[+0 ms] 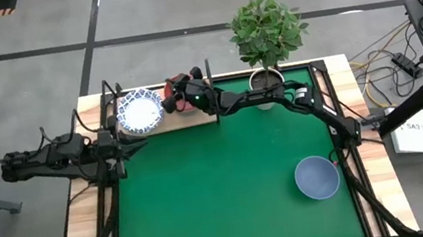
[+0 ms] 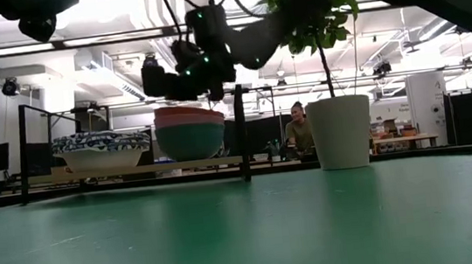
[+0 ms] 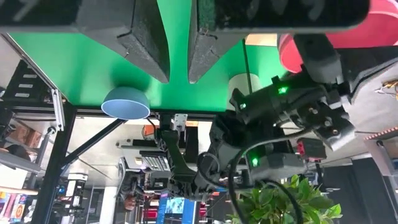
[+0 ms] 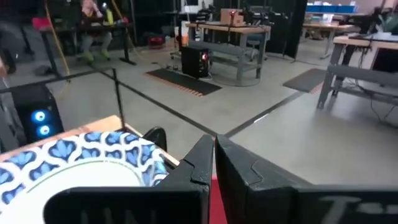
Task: Place and stack bowls onto a shelf
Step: Stack the orange bowl on top of the pink bowl, then stack the blue bowl on top of the orange bowl
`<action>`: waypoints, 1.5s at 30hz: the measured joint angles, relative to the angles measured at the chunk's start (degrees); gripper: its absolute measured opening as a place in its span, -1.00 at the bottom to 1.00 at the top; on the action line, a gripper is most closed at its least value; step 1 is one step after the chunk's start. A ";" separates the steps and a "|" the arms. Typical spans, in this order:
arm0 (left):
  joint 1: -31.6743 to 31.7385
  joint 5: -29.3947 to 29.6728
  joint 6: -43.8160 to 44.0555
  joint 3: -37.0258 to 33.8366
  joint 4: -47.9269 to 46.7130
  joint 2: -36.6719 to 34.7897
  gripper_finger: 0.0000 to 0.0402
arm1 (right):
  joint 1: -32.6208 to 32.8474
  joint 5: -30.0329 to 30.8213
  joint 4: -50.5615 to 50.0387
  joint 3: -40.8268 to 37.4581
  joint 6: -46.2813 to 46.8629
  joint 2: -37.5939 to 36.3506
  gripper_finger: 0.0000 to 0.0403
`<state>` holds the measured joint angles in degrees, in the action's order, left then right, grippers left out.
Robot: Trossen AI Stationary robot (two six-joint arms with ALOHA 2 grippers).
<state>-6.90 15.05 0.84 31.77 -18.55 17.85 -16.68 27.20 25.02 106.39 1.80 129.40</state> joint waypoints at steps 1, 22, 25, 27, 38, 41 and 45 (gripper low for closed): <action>0.00 0.00 -0.03 0.00 -0.04 0.00 -0.80 | 0.32 0.00 -1.44 0.97 -0.76 -0.07 -0.96; 0.02 0.02 -0.13 0.00 -0.46 0.02 -0.80 | -0.30 -7.78 -9.43 3.87 4.96 1.01 -0.96; 0.01 0.00 -0.13 0.00 -0.44 0.02 -0.80 | -0.02 -9.19 -9.27 2.63 4.93 1.01 -0.96; 0.02 0.01 -0.13 0.00 -0.44 0.00 -0.80 | 0.16 -9.17 -9.39 2.18 4.79 1.01 -0.96; 0.00 0.01 -0.12 0.00 -0.42 0.01 -0.80 | 0.38 -7.47 -9.33 2.99 2.61 1.01 -0.96; 0.01 0.01 -0.12 0.00 -0.52 0.00 -0.80 | 0.86 -7.04 -8.78 2.99 1.98 0.48 -0.96; 0.00 0.00 -0.11 0.00 -0.70 0.00 -0.80 | 2.71 -7.10 -9.72 2.99 0.20 -2.23 -0.96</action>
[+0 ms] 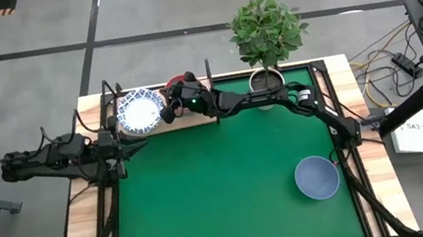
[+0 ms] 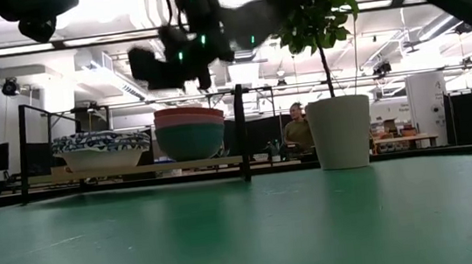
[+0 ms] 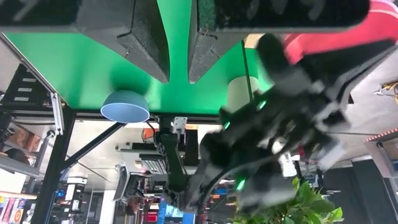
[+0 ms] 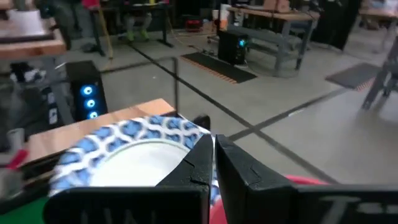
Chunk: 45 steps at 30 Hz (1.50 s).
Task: Place and stack bowls onto a shelf
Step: Stack the blue bowl on top of the orange bowl
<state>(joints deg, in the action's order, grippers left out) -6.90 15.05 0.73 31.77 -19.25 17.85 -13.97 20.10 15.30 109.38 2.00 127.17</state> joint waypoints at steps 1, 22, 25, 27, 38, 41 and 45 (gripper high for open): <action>0.02 0.02 -0.02 0.00 -0.08 0.00 -0.80 | 0.71 0.02 -1.36 0.00 -0.83 -1.02 -0.96; 0.02 0.02 0.00 0.00 -0.10 0.06 -0.80 | 18.96 -16.15 -83.32 0.01 40.23 -22.16 -0.96; 0.00 0.02 0.00 0.00 -0.11 0.06 -0.80 | 22.75 -16.09 -91.88 0.00 48.76 -21.34 -0.96; 0.00 0.02 0.00 0.00 -0.12 0.11 -0.80 | 24.86 -16.16 -97.20 -0.04 55.20 -20.94 -0.95; 0.01 0.03 0.02 -0.20 -0.17 0.11 -0.80 | 26.35 -27.00 -105.14 -1.56 65.89 -20.56 -0.52; 0.01 0.04 0.02 -0.21 -0.15 0.11 -0.80 | 26.75 -29.44 -105.21 -4.30 68.02 -20.45 -0.43; 0.00 0.04 0.01 -0.31 -0.27 0.13 -0.80 | 27.95 -31.10 -105.24 -9.33 70.03 -20.68 -0.41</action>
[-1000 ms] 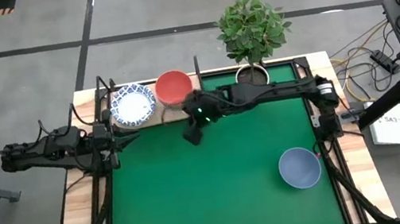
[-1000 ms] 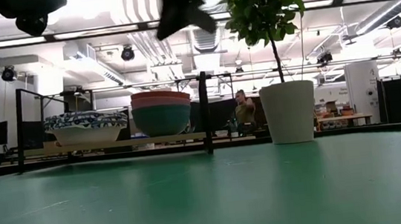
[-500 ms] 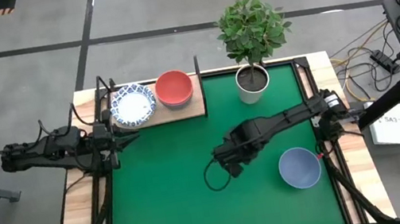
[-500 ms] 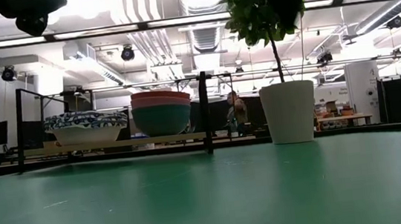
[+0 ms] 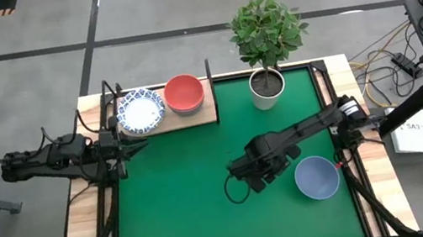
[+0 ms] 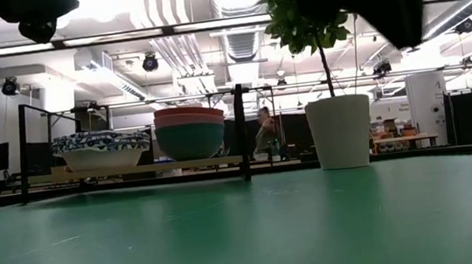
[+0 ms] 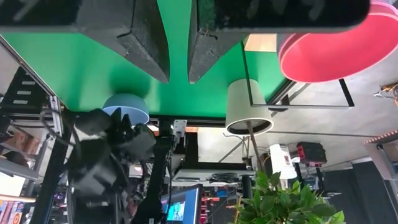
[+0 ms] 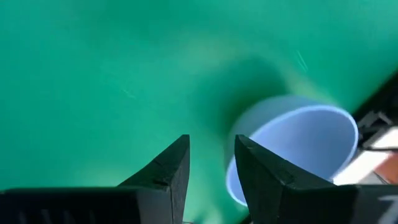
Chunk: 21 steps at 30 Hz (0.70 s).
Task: Place and stack bowls onto a shelf
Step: Stack the blue bowl on top of the orange bowl
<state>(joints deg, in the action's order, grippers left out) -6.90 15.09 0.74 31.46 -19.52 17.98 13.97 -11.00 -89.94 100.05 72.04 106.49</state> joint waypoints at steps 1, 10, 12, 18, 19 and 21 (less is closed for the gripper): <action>0.01 0.00 -0.01 0.00 -0.04 0.00 -0.80 | 0.41 -0.48 -0.03 -1.40 0.33 -0.05 -0.41; 0.01 0.00 -0.11 -0.11 -0.39 0.00 -0.80 | 4.12 -7.99 0.28 -13.13 2.55 -0.46 -0.41; 0.00 0.00 -0.14 -0.11 -0.39 0.00 -0.80 | 4.55 -8.63 0.45 -14.38 2.93 -0.47 -0.41; 0.02 0.86 -0.22 -0.11 -0.36 0.00 -0.80 | 5.07 -8.50 3.26 -17.13 4.04 -0.52 -0.41; 0.01 0.88 -0.21 -0.11 -0.36 0.00 -0.80 | 5.15 -8.54 3.95 -17.21 4.00 -0.52 -0.41; 0.00 0.87 -0.21 -0.11 -0.35 0.00 -0.80 | 5.18 -8.62 3.93 -17.21 4.13 -0.52 -0.41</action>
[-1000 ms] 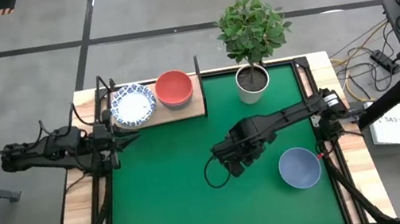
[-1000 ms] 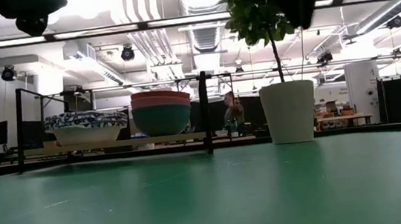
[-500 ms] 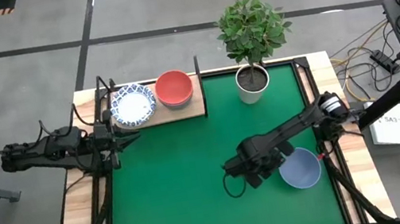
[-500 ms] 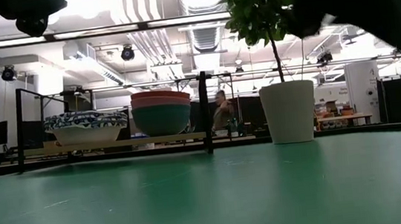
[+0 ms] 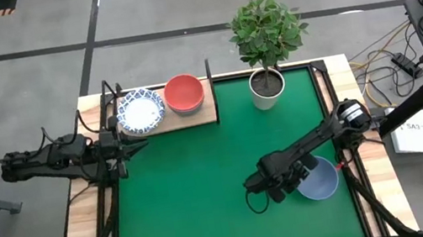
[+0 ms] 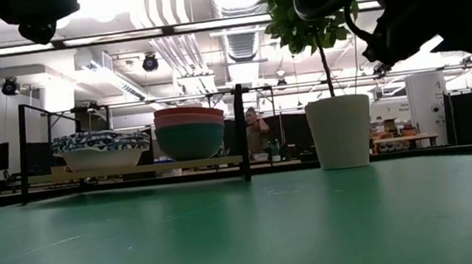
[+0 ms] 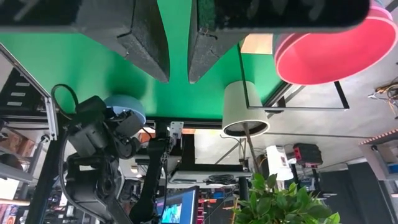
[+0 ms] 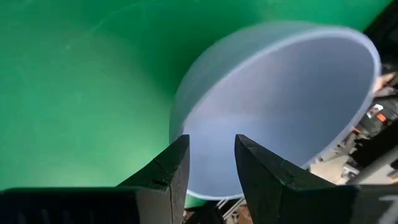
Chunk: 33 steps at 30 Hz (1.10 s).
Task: Place and stack bowls onto a shelf
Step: Stack the blue bowl on top of the orange bowl
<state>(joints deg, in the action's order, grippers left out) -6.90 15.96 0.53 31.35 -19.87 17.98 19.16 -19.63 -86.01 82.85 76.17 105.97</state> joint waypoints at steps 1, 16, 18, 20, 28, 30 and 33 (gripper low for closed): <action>0.01 0.01 -0.02 0.00 0.01 0.00 -0.80 | -0.02 -0.05 -0.36 0.01 0.44 -0.13 -0.41; 0.00 0.03 -0.02 0.00 0.14 0.06 -0.80 | 0.09 1.70 4.65 0.59 7.61 -4.02 -0.41; 0.01 0.03 -0.02 0.00 0.13 0.09 -0.80 | 0.11 1.83 4.73 0.13 7.68 -3.24 -0.41; 0.00 0.03 -0.02 0.00 0.12 0.11 -0.80 | 0.11 1.83 4.73 -0.41 7.77 -2.22 -0.41; 0.01 0.03 -0.02 0.00 -0.03 0.20 -0.80 | 0.09 1.68 5.65 -2.95 6.33 -1.01 -0.77; 0.00 0.03 -0.02 0.00 -0.02 0.22 -0.80 | 0.09 1.60 5.61 -3.15 5.42 -1.01 -0.91; 0.02 0.03 -0.02 0.00 -0.01 0.24 -0.80 | -0.08 1.17 5.47 -2.69 3.79 -1.16 -0.94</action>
<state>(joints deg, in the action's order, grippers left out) -6.87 15.99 0.51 31.35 -19.88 18.22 19.07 -18.45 -80.54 80.16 79.96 104.81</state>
